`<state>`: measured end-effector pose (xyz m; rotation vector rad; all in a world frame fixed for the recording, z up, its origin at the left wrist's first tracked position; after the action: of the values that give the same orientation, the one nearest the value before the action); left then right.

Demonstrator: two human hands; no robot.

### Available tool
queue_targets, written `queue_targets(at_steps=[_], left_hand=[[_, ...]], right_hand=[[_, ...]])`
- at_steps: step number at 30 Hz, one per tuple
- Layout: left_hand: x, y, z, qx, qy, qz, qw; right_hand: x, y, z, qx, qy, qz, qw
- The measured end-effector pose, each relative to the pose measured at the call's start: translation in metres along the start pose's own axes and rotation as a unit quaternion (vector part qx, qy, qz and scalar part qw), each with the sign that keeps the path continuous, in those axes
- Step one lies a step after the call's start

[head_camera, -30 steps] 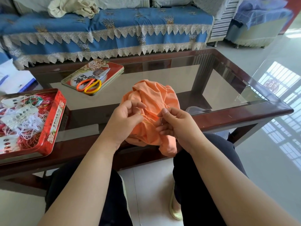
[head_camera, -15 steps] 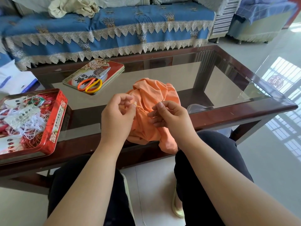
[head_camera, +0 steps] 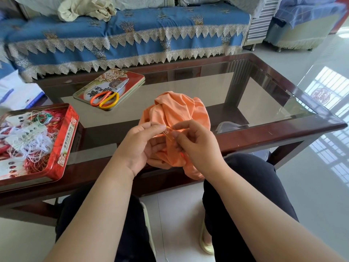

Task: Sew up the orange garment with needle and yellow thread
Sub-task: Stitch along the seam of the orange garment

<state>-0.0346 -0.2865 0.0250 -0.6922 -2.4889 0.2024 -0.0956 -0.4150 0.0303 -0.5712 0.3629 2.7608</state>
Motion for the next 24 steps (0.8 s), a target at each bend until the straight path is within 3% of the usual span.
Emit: queue_targets(at_steps=[3,9,18,24], left_hand=[[-0.001,-0.002,0.001,0.013,0.028,0.072,0.997],[-0.002,-0.001,0.002,-0.002,0.012,0.074,0.997],[0.001,-0.005,-0.002,0.058,0.028,0.118,0.991],[0.004,-0.015,0.003,0.006,0.03,0.122,0.992]], right_hand=[[0.002,0.003,0.001,0.046,0.017,-0.014,0.999],[0.005,0.007,0.005,0.098,0.046,-0.017,0.994],[0.012,0.01,0.028,-0.002,0.098,-0.081,0.992],[0.004,0.017,0.03,0.01,0.094,-0.135,0.986]])
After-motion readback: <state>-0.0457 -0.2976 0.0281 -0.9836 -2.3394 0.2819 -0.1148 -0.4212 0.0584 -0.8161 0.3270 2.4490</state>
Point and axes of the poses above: each hand's wrist, its own x-axis away from the middle knuckle, its own y-axis out of the back of the hand, z = x × y, the point moved 7 cm from there along -x, towards the middle knuckle, and after that the axes turned 15 degrees about y, right-handed, at the moved point
